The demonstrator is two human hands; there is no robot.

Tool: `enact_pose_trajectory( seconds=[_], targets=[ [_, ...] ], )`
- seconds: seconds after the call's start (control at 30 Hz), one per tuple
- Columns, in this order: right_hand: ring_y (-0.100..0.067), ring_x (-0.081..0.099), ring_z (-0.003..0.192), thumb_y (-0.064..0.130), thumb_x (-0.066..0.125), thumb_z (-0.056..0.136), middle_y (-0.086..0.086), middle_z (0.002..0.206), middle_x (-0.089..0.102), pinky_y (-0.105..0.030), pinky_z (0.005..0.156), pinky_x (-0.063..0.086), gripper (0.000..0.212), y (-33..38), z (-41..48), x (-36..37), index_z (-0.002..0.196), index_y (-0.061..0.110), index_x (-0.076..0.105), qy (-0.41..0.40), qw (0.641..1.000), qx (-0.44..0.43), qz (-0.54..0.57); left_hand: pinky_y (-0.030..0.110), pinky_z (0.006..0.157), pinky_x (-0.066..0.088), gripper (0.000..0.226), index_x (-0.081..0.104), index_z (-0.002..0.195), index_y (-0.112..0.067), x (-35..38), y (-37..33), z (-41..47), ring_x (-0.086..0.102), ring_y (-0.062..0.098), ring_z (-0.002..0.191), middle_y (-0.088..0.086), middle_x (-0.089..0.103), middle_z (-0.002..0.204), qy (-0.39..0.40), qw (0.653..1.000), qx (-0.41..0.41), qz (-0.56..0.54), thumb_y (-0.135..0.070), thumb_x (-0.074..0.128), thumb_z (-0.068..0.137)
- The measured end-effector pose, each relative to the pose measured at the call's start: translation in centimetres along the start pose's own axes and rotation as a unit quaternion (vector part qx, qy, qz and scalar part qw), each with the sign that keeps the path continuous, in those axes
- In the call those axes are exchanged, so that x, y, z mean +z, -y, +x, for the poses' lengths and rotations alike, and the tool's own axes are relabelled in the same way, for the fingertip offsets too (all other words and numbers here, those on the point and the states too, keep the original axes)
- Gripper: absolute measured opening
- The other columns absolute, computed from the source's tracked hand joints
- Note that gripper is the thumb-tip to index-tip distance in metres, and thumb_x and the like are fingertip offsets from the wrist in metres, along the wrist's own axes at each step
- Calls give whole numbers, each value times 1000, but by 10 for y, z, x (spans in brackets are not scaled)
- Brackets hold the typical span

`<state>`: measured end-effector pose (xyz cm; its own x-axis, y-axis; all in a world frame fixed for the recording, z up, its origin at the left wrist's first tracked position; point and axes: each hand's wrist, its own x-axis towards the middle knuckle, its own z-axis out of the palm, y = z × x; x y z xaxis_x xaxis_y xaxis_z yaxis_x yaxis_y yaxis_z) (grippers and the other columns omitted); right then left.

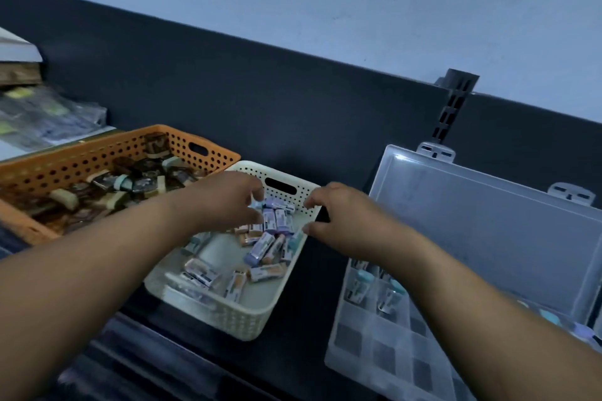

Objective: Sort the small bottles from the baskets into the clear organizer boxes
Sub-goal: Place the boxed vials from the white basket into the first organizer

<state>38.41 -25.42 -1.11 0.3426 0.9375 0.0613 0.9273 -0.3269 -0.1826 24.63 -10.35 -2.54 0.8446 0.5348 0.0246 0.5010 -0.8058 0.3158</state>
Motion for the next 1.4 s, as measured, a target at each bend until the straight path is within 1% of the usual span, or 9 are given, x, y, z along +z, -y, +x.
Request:
enact_pose_trajectory(
  seconds=[0.13, 0.33, 0.43, 0.5, 0.7, 0.87, 1.0, 1.23, 1.4],
  targets=[
    [-24, 50, 120, 36, 63, 89, -4, 135, 50, -38, 98, 46, 49, 23, 30, 13, 134, 22, 51, 59, 995, -27, -73, 26, 70, 43, 29, 62, 110, -27, 14, 23, -4, 54, 11, 88, -8, 60, 106, 81, 997, -17, 1, -35, 70, 84],
    [-24, 63, 91, 27, 69, 81, -4, 104, 67, -32, 75, 52, 30, 46, 58, 35, 110, 19, 67, 213, 955, -33, -202, 26, 67, 41, 12, 63, 90, -28, 30, 16, 6, 57, 16, 81, -4, 61, 89, 135, 991, 13, 8, -34, 69, 81],
    [-23, 63, 93, 26, 72, 79, -1, 106, 67, -33, 79, 54, 35, 46, 65, 41, 113, 22, 66, 226, 948, -30, -223, 25, 57, 38, 25, 53, 73, -22, 35, 6, 11, 47, 12, 63, -3, 52, 72, 161, 986, -2, 42, -40, 65, 85],
    [-22, 62, 95, 23, 72, 79, 0, 108, 65, -34, 82, 54, 37, 44, 66, 44, 115, 22, 64, 227, 948, -22, -223, 25, 59, 38, 26, 55, 78, -20, 39, 4, 14, 43, 10, 60, -4, 46, 68, 178, 983, -13, 41, -42, 63, 87],
    [-24, 63, 95, 13, 62, 87, -3, 106, 66, -32, 75, 51, 26, 41, 69, 50, 111, 20, 67, 194, 957, -43, -209, 27, 65, 45, 14, 60, 91, -18, 31, 13, 12, 54, 15, 73, 2, 59, 88, 190, 981, -32, 9, -28, 66, 84],
    [-23, 55, 91, 19, 52, 94, -4, 103, 56, -32, 70, 42, 14, 41, 63, 41, 106, 16, 59, 123, 986, -46, -100, 33, 73, 58, 9, 65, 93, -11, 14, 27, 7, 69, 21, 80, 8, 70, 91, 91, 984, -83, -130, -19, 64, 89],
    [-18, 54, 79, 23, 50, 98, 2, 86, 56, -32, 63, 43, 5, 40, 50, 21, 96, 18, 50, 36, 998, -43, 6, 33, 73, 59, 6, 64, 91, -12, -11, 29, -1, 66, 20, 78, 10, 68, 90, -2, 949, -109, -296, -7, 64, 88],
    [-8, 56, 74, 18, 62, 90, 13, 77, 56, -25, 65, 45, 15, 1, -8, -32, 89, 32, 57, -50, 992, -12, 113, 44, 80, 58, 5, 65, 91, -8, -41, -36, -18, 70, 31, 85, 18, 72, 87, -66, 939, -12, -336, -7, 67, 86],
    [-16, 53, 68, 6, 71, 82, -2, 71, 58, -38, 72, 49, 10, -53, -71, -60, 81, 11, 62, -107, 962, 49, 248, 42, 76, 58, 10, 66, 85, -5, -31, -108, -19, 68, 24, 72, 16, 71, 80, -72, 939, 62, -331, -9, 74, 81]
  ],
)
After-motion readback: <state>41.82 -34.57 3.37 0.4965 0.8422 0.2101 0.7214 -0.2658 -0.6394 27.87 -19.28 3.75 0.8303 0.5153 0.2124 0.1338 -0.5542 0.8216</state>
